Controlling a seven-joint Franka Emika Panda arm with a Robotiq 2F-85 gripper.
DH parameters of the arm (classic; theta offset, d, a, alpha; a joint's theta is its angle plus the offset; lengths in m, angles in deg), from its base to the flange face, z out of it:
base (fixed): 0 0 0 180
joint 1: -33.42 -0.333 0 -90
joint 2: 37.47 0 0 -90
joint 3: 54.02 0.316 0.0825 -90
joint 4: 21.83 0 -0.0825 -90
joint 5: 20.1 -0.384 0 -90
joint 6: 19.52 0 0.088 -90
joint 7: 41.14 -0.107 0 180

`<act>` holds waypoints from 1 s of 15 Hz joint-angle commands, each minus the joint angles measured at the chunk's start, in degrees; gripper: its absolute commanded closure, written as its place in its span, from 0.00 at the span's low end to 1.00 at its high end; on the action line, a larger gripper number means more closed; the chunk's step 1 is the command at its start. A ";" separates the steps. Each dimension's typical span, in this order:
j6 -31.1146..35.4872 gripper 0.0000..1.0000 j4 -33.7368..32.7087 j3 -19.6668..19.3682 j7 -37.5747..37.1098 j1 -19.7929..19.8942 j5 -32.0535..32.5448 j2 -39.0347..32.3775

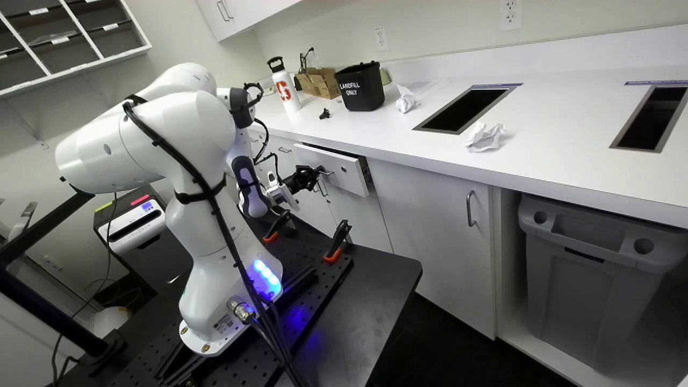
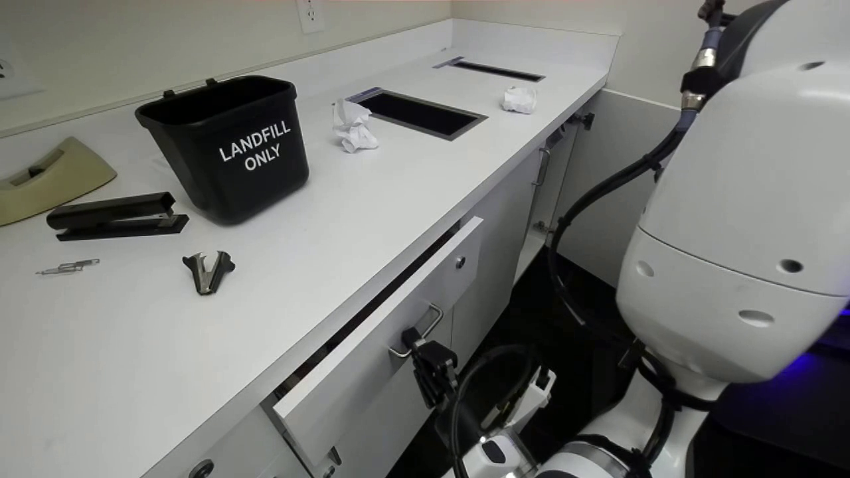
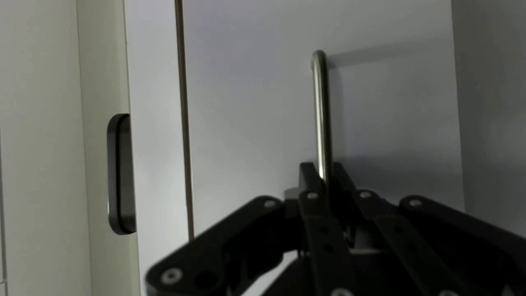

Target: Open the first drawer from the right, place the black tongs in the open drawer

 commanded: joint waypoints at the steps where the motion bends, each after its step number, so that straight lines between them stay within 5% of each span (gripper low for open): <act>1: -5.90 0.97 3.26 2.21 -1.40 -2.77 -3.46 2.02; 8: -12.42 0.97 4.38 6.51 -4.06 -8.76 -13.36 2.07; 15: -13.24 0.97 4.68 6.62 -5.90 -14.43 -21.43 3.01</act>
